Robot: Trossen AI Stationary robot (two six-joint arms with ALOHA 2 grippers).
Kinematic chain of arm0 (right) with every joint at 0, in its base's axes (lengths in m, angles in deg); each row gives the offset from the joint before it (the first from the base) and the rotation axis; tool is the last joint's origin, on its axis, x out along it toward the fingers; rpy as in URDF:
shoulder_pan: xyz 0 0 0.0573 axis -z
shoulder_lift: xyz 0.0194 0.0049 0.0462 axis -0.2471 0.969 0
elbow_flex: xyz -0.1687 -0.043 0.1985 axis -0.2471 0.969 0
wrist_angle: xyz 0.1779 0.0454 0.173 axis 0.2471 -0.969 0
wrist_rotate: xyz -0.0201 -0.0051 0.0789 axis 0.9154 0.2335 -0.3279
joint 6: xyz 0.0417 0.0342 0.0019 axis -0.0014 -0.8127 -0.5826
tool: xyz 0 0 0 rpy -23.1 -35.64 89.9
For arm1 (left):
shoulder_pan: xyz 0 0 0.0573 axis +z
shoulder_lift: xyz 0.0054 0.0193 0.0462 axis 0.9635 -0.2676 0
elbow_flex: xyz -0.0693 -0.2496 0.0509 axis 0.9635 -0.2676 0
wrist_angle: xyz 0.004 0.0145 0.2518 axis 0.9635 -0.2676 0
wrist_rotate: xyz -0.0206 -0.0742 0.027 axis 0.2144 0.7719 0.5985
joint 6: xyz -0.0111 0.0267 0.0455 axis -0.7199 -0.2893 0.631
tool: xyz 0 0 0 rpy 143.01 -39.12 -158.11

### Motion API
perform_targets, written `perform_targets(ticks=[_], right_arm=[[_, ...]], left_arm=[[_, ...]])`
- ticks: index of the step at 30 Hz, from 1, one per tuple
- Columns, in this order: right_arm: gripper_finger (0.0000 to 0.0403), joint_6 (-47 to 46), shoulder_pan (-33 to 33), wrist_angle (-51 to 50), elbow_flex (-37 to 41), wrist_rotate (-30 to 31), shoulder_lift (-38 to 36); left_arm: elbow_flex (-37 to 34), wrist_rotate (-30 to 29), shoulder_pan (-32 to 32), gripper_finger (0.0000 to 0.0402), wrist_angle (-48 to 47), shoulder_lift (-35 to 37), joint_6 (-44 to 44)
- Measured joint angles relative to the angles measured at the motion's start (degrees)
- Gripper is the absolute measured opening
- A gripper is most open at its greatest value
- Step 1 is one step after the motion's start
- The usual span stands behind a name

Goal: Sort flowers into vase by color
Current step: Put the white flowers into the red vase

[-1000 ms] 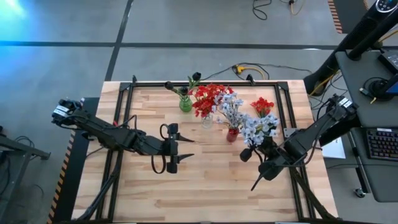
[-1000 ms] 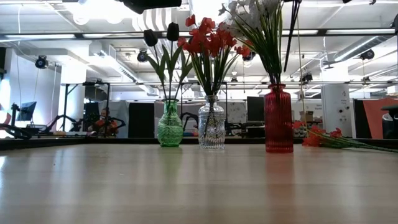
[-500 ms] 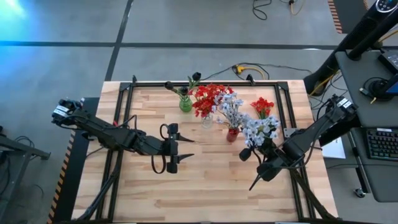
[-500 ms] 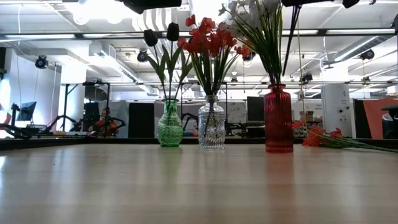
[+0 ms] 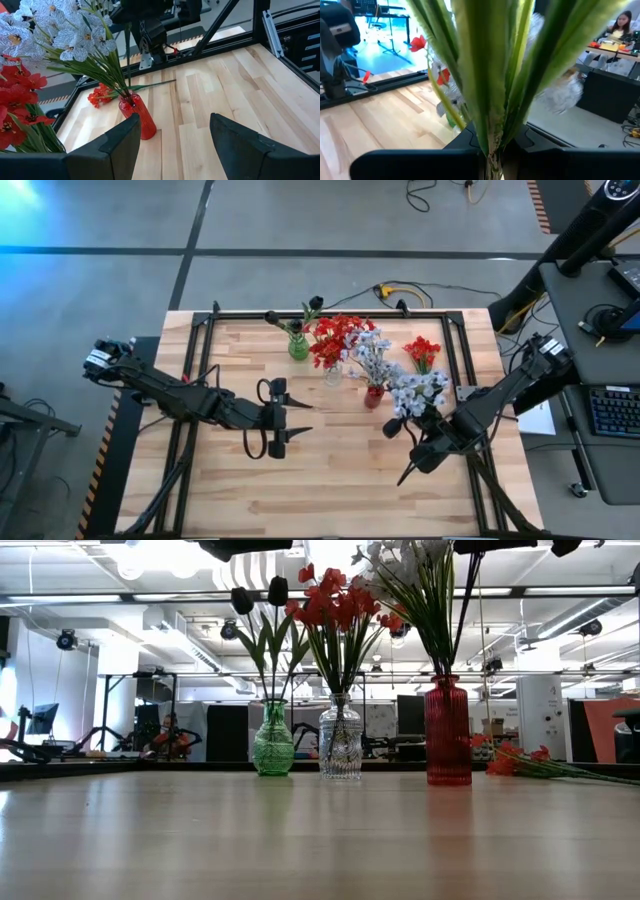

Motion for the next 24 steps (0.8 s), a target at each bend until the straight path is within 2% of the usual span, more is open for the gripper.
perform_targets(ticks=[24], right_arm=[[0.0018, 0.1, 0.1, 0.6, 0.1, 1.3, 4.0]], left_arm=[[0.0, 0.0, 0.0, 0.0220, 0.3, 0.0, -0.2]])
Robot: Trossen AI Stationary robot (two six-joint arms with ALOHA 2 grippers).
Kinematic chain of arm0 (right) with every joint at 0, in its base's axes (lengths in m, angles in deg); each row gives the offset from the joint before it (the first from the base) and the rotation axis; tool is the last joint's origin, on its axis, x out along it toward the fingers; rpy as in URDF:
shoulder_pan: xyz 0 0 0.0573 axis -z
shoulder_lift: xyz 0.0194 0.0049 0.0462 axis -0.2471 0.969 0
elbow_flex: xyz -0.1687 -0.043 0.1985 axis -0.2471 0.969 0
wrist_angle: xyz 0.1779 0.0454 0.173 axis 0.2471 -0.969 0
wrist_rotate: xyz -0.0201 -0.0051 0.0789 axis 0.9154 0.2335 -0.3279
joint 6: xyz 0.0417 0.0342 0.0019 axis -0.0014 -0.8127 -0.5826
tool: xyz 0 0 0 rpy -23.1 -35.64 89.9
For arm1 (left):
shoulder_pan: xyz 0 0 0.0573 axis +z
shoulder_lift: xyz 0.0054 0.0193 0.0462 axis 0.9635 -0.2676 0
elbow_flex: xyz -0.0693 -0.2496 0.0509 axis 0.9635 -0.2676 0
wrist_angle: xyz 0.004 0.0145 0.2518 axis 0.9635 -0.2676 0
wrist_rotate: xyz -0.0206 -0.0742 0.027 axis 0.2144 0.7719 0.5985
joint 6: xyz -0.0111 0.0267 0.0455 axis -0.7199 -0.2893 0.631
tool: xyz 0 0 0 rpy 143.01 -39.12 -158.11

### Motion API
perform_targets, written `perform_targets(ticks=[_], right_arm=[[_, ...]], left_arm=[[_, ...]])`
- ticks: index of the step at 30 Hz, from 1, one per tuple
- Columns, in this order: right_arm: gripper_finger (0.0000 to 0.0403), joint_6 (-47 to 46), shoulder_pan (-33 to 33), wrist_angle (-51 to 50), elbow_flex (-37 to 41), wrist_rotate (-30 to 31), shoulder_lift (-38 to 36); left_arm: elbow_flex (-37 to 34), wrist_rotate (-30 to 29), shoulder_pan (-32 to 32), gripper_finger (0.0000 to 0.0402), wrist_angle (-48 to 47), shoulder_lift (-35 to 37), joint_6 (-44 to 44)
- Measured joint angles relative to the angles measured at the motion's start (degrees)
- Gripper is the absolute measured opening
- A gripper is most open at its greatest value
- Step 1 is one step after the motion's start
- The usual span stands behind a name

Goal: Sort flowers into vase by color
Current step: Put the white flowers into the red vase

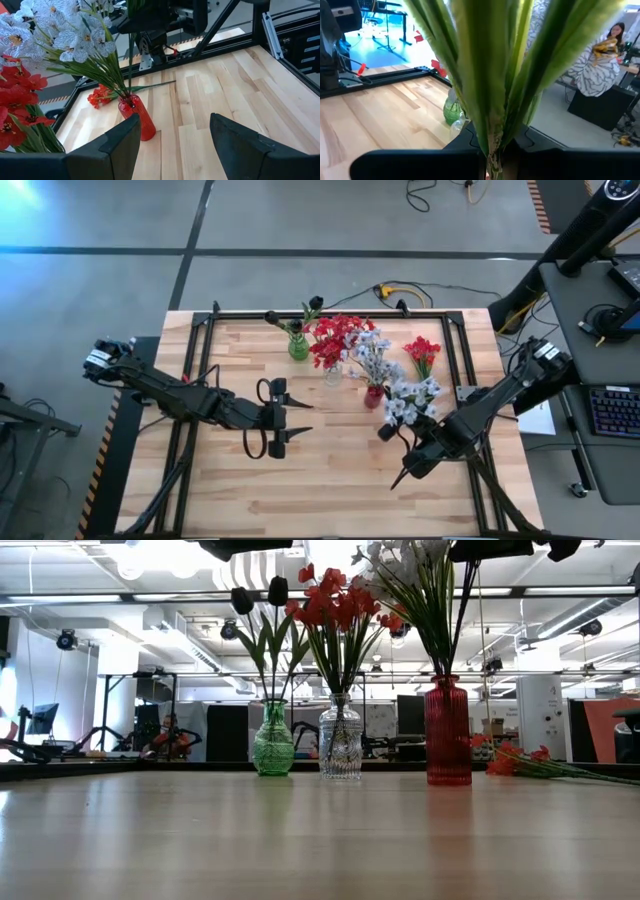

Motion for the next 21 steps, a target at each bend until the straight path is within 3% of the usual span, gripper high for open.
perform_targets(ticks=[21], right_arm=[[0.0018, 0.0, 0.4, 0.9, -0.7, -2.1, -1.0]], left_arm=[[0.0, 0.1, 0.0, 0.0220, 0.0, -1.0, 0.3]])
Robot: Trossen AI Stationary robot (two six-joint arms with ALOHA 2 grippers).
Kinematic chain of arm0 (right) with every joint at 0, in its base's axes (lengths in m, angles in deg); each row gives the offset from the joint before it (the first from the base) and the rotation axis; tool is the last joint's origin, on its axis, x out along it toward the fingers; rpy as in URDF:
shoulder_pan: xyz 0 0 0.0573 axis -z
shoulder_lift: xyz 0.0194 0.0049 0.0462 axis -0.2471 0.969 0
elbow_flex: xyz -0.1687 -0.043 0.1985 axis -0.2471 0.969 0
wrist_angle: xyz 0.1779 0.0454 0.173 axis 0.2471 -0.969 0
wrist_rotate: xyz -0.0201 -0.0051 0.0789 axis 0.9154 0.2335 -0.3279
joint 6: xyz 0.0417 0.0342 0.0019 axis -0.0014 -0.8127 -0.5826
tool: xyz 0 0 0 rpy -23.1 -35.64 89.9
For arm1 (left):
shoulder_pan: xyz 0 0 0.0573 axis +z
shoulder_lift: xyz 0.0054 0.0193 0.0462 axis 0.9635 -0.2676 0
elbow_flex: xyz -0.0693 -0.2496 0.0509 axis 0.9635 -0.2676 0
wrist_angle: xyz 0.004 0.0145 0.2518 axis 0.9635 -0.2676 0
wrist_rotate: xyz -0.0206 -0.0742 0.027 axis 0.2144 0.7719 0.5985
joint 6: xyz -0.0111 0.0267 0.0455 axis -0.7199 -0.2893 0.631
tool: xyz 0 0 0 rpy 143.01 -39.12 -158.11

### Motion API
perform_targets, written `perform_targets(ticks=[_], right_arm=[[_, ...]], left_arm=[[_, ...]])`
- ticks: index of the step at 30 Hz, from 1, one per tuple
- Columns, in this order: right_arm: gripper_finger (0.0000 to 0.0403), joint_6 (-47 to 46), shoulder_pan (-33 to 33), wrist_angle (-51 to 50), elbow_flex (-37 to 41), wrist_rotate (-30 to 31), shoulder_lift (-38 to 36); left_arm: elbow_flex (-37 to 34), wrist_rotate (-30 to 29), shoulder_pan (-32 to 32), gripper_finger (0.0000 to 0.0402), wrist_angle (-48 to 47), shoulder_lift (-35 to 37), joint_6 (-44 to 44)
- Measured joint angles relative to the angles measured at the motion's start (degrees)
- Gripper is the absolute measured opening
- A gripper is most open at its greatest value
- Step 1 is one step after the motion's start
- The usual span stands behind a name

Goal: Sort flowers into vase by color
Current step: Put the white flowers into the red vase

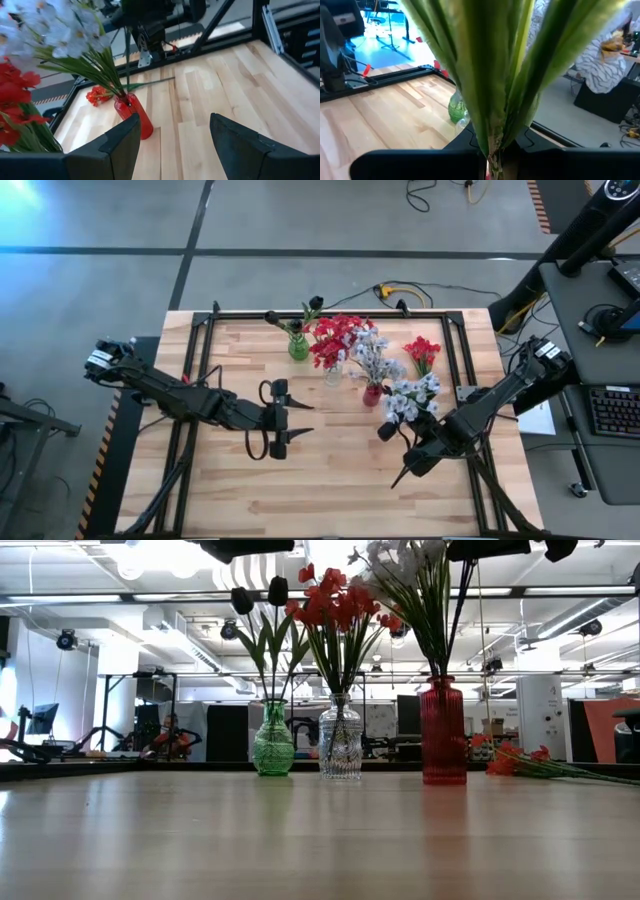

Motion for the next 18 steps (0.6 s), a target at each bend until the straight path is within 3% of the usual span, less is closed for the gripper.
perform_targets(ticks=[18], right_arm=[[0.0018, 2.6, 0.3, -0.1, -0.9, 0.0, -0.1]], left_arm=[[1.6, -2.0, 0.1, 0.0220, 12.2, -14.0, 10.9]])
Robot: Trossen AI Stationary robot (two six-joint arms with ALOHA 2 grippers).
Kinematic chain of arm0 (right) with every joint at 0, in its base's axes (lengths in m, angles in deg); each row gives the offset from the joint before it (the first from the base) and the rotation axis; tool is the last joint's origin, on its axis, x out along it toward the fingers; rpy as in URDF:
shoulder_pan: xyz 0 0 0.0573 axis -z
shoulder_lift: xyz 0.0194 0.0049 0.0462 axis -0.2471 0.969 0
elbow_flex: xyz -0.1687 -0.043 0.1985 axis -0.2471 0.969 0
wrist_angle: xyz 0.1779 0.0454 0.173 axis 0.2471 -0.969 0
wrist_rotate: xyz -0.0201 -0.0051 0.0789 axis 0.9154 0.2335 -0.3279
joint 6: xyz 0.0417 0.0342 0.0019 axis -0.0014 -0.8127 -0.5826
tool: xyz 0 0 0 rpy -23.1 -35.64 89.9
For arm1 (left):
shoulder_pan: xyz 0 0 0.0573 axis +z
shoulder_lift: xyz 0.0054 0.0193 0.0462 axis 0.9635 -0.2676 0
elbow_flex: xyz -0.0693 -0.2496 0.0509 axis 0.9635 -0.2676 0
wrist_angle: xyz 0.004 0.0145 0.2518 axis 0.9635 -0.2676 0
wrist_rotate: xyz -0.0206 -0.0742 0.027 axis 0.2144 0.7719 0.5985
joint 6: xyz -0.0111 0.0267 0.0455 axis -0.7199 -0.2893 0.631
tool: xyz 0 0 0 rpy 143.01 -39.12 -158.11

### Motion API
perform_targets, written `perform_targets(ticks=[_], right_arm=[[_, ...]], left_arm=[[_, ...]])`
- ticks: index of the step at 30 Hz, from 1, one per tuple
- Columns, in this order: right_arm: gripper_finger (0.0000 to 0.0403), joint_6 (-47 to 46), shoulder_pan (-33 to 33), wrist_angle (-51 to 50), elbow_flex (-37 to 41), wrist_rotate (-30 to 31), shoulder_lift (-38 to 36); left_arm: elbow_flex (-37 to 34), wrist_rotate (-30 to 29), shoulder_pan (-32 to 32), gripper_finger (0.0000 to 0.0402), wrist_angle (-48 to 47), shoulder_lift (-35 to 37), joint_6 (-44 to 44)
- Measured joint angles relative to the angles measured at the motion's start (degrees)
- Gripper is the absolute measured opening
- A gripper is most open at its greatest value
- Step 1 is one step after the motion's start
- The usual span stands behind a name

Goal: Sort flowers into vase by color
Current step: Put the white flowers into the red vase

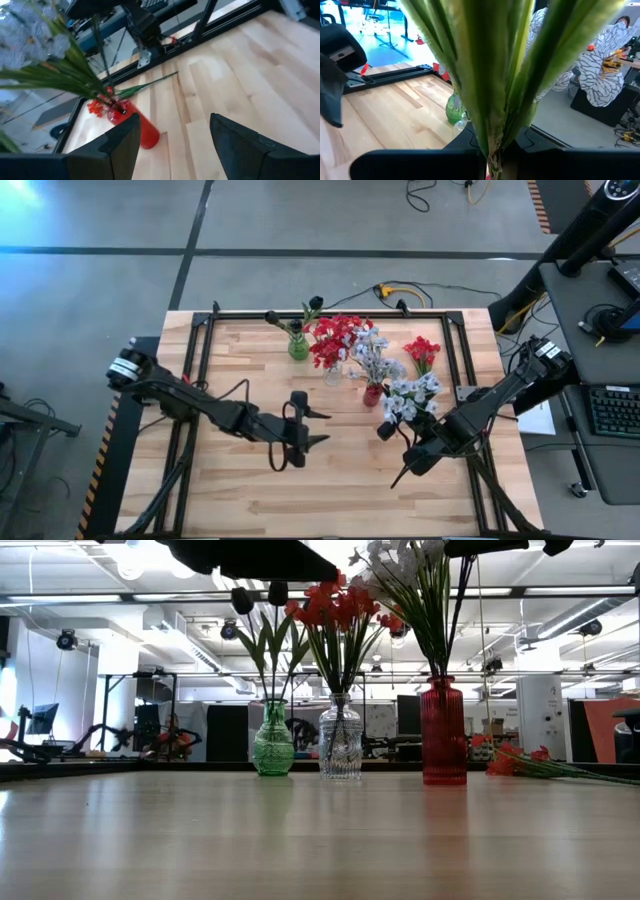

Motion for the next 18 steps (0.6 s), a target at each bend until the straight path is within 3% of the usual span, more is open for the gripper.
perform_targets(ticks=[18], right_arm=[[0.0018, -1.8, 0.1, 0.5, 0.8, 0.5, 0.0]], left_arm=[[0.0, -1.1, 0.0, 0.0220, -0.3, -0.1, 0.0]])
